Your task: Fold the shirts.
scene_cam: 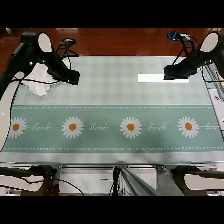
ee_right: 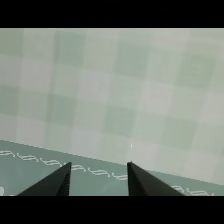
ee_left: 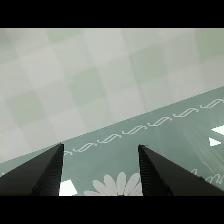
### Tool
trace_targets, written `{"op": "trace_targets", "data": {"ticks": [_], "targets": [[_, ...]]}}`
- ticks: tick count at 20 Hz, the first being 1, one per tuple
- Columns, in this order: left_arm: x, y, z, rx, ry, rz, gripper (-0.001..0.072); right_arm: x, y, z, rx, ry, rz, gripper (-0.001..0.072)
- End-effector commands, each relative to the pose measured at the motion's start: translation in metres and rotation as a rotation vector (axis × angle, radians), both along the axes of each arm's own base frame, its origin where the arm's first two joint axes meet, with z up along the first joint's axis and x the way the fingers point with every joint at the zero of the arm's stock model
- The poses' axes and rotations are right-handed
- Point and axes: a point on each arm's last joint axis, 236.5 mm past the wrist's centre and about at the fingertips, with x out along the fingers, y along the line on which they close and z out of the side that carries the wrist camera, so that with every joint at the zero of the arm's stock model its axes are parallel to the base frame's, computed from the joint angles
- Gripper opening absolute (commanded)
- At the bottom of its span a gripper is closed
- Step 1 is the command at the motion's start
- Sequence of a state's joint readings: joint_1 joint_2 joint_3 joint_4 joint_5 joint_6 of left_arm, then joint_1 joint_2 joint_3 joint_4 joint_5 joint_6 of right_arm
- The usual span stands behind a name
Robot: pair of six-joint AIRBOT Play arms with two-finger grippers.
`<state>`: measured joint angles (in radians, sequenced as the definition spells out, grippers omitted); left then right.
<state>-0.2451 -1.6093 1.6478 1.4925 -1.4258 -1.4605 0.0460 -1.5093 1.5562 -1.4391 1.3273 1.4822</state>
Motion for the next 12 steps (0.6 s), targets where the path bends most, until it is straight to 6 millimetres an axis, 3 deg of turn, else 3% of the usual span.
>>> {"op": "trace_targets", "data": {"ticks": [1, 12], "targets": [[0.0001, -0.0002, -0.0003, 0.000, 0.000, 0.000, 0.0556, -0.0001, 0.0003, -0.0001, 0.000, 0.000, 0.000, 0.0430], [0.0008, 0.0000, -0.0002, 0.001, -0.004, -0.010, 0.0556, 0.0013, 0.0003, 0.0001, 0.001, -0.005, -0.001, 0.0431]]}}
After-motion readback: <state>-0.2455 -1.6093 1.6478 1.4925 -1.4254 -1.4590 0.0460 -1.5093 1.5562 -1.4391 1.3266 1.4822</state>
